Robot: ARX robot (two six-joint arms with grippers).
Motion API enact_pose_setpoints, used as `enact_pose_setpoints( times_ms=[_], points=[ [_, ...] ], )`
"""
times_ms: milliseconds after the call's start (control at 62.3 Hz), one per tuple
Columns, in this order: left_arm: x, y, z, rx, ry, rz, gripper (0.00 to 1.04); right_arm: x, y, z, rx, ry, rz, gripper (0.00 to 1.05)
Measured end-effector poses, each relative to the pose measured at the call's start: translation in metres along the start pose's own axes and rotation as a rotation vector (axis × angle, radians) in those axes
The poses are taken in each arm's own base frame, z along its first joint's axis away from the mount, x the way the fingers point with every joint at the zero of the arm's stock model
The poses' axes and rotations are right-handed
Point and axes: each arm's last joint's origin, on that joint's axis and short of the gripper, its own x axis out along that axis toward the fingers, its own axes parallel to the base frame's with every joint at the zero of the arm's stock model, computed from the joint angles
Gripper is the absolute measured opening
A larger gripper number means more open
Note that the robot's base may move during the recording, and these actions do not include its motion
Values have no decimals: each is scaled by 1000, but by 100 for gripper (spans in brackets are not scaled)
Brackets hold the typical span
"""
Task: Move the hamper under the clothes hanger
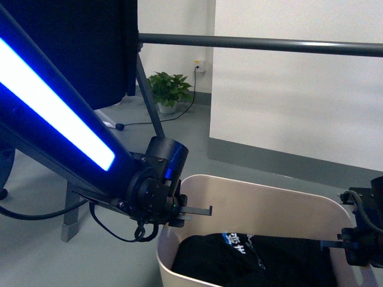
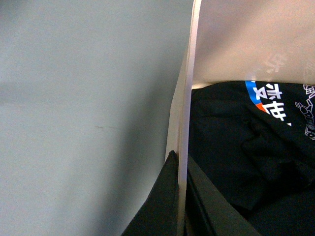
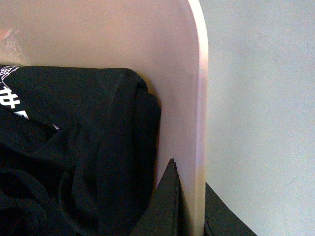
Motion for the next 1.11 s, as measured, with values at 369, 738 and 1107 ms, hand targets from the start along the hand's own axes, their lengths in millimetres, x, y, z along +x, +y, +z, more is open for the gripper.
enact_pose_setpoints(
  times_ms=[369,738,1107],
  points=[
    [0,-3,-1,4,1,-7,4,0,-2,0,3,0,-8,3],
    [-5,-25,-4,33,5,-69,4,1,-20,-1,33,5,-72,3],
    [1,4,0,-7,1,7,4,0,3,0,-5,1,10,3]
  ],
)
